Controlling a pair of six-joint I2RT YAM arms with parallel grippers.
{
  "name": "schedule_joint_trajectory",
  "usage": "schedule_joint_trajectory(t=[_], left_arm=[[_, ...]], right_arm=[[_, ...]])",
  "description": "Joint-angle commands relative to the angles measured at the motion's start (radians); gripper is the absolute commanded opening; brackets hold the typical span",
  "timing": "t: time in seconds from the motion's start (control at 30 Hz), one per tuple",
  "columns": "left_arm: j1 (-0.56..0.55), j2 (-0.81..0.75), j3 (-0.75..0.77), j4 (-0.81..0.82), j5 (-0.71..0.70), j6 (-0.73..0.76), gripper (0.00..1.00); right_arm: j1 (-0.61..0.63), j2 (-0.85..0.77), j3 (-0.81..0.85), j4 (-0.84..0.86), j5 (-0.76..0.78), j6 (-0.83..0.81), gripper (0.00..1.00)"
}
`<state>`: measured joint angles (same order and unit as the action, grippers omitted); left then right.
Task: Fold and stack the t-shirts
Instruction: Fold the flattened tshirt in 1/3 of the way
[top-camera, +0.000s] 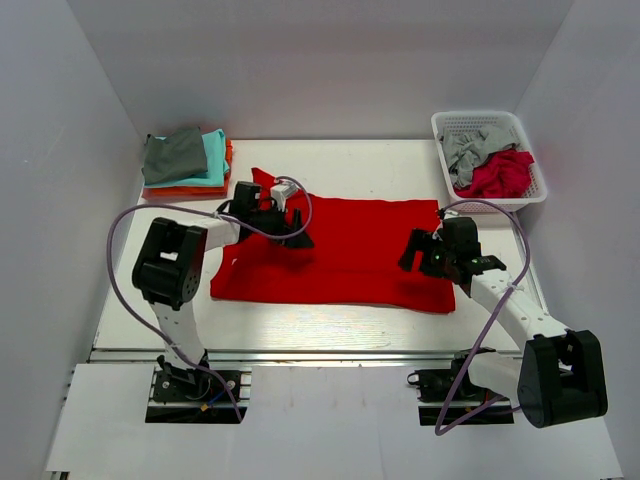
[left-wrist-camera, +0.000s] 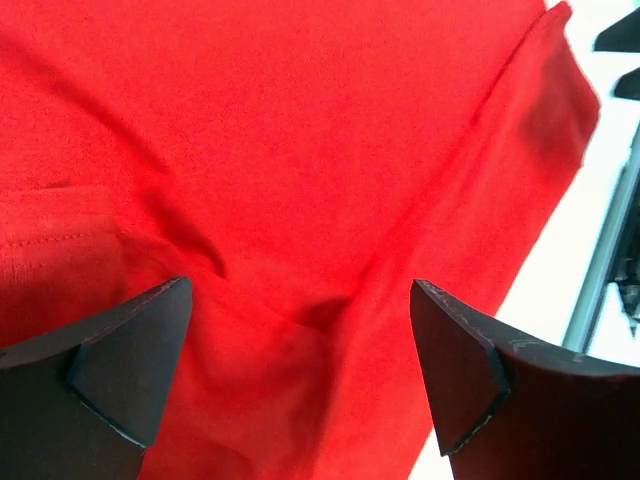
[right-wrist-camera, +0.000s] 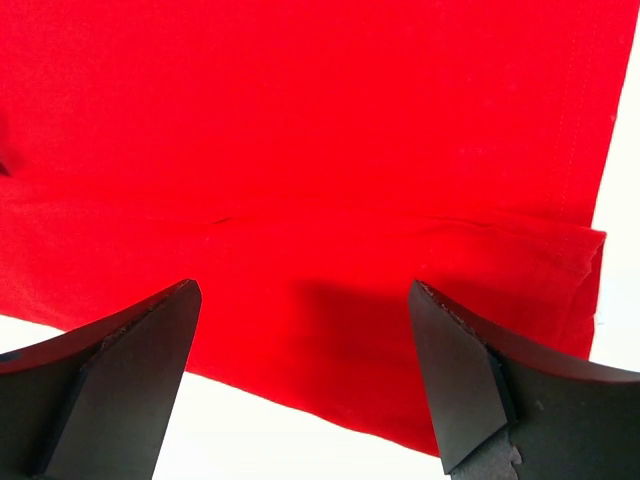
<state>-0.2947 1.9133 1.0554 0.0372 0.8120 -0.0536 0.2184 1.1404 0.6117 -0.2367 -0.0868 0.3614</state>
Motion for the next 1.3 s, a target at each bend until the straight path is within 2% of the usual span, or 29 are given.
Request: schedule_joint_trajectory(t=[0.0,0.17,0.33,0.5,0.63,0.7,0.83,1.03,1.1,1.23,1.27], left_arm=[[-0.004,-0.164,0.047,-0.068,0.007,-0.017,1.0],[-0.004,-0.223,0.094,-0.095,-0.109,-0.037,1.0],[0.014,-0.246,0.04,-0.095,-0.212,-0.058,1.0],[0.037,-0.197,-0.032,-0.014,-0.188,-0.09,1.0],[0.048,-0.054,-0.017,0.039,-0.114,-0.124,1.0],[0.058,0.042,0.009,0.011,-0.114,-0.138,1.0],[0.078,0.093,-0.026,-0.01,-0.08,-0.164,1.0],[0.069,-0.061,-0.201,-0.147,-0.174,-0.164,1.0],[0.057,-0.179,-0.262,-0.223,-0.229,-0.164,1.0],[0.057,-0.353,-0.299,-0.266,-0.263,-0.186,1.0],[0.057,-0.376,-0.26,-0.266,-0.313,-0.186,1.0]], right_arm=[[0.006,-0.013,0.033,0.026,-0.024,-0.024,0.9],[0.004,0.015,0.045,0.039,-0.08,-0.026,0.9],[0.004,0.018,0.046,0.037,-0.076,-0.032,0.9],[0.004,0.036,0.051,0.046,-0.068,-0.032,0.9],[0.006,0.073,0.046,0.054,-0.079,-0.029,0.9],[0.003,0.084,0.046,0.054,-0.087,-0.029,0.9],[0.004,0.091,0.019,0.059,-0.094,-0.032,0.9],[0.01,0.091,-0.033,0.027,-0.146,-0.071,0.9],[0.016,0.087,-0.064,0.027,-0.171,-0.07,0.9],[0.033,0.049,-0.079,0.054,-0.186,-0.062,0.9],[0.032,0.047,-0.076,0.069,-0.182,-0.064,0.9]])
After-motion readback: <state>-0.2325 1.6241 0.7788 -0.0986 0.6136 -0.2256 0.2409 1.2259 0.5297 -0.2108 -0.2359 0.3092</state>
